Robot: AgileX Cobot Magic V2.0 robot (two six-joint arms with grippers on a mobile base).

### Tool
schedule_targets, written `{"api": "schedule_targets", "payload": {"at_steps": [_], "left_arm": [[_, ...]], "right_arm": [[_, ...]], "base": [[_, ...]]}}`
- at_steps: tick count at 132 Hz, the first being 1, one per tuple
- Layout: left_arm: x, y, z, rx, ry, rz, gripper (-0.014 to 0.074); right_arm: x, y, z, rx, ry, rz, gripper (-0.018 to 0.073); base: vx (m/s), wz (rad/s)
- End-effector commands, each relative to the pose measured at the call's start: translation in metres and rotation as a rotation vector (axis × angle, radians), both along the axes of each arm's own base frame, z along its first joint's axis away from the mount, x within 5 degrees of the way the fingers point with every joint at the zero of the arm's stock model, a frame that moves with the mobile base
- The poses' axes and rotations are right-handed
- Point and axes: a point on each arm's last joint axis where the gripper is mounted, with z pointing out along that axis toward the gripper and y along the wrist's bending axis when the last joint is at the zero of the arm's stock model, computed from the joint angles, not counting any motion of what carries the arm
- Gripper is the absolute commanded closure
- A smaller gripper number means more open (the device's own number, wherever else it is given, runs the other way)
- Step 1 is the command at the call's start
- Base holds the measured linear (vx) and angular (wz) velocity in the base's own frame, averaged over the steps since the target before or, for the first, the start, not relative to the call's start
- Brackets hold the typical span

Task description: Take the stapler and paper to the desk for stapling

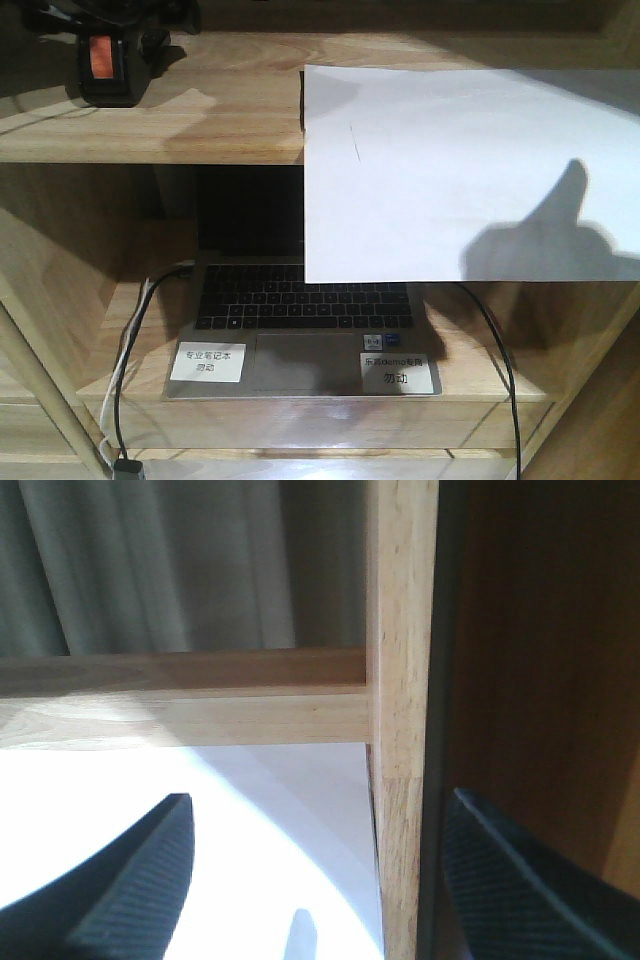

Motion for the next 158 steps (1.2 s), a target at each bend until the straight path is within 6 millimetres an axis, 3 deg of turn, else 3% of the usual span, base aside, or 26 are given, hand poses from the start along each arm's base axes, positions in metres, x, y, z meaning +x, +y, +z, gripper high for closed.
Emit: {"api": "schedule_targets", "payload": {"at_steps": [1, 37, 57, 75, 94, 137, 158], "left_arm": [[-0.013, 0.006, 0.026, -0.041, -0.115, -0.006, 0.0013], [-0.012, 0.006, 0.026, -0.038, -0.120, -0.006, 0.0102], [-0.013, 0.007, 0.027, -0.038, -0.121, -0.006, 0.0200], [-0.013, 0.007, 0.027, -0.038, -0.123, -0.006, 0.0348], [-0.016, 0.008, 0.030, -0.040, -0.127, -0.005, 0.0603], [-0.030, 0.015, 0.045, -0.005, -0.194, -0.044, 0.0604], [-0.047, 0.019, 0.053, 0.011, -0.253, -0.104, 0.0604]], "right_arm": [[0.000, -0.001, 0.013, -0.011, -0.091, -0.010, 0.0068], [0.000, -0.001, 0.013, -0.011, -0.091, -0.010, 0.0068], [0.000, -0.001, 0.013, -0.011, -0.091, -0.010, 0.0068], [0.000, -0.001, 0.013, -0.011, -0.091, -0.010, 0.0068], [0.000, -0.001, 0.013, -0.011, -0.091, -0.010, 0.0068], [0.000, -0.001, 0.013, -0.011, -0.088, -0.010, 0.0068], [0.000, -0.001, 0.013, -0.011, -0.088, -0.010, 0.0068]], "base": [[0.00, 0.00], [0.00, 0.00], [0.00, 0.00], [0.00, 0.00], [0.00, 0.00], [0.00, 0.00], [0.00, 0.00]]}}
